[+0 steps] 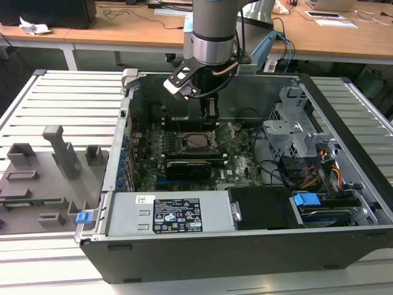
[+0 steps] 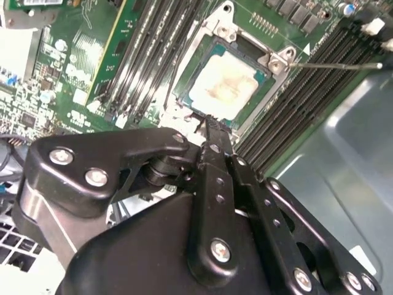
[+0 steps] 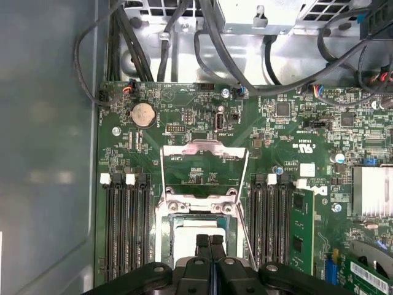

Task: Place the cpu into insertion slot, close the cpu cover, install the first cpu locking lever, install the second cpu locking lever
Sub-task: 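Close the cpu cover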

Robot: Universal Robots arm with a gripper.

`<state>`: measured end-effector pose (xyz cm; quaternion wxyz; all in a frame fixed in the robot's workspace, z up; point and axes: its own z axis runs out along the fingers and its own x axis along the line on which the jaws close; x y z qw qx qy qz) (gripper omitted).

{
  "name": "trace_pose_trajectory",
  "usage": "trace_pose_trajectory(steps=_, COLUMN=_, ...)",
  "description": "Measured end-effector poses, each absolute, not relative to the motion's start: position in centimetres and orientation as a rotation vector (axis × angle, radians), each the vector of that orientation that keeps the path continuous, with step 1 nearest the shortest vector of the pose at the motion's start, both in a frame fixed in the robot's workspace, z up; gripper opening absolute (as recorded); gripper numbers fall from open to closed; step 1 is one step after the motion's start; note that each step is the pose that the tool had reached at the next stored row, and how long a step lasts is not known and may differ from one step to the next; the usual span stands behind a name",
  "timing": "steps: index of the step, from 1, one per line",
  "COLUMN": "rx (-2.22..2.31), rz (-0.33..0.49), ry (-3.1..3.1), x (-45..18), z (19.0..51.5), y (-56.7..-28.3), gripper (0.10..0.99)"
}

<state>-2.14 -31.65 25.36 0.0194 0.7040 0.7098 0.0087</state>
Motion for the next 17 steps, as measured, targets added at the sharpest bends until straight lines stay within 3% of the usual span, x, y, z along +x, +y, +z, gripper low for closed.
trace_pose_trajectory(steps=17, rx=2.186, rz=0.021, ry=2.207, x=0.7, z=26.8, y=-31.6, gripper=0.106)
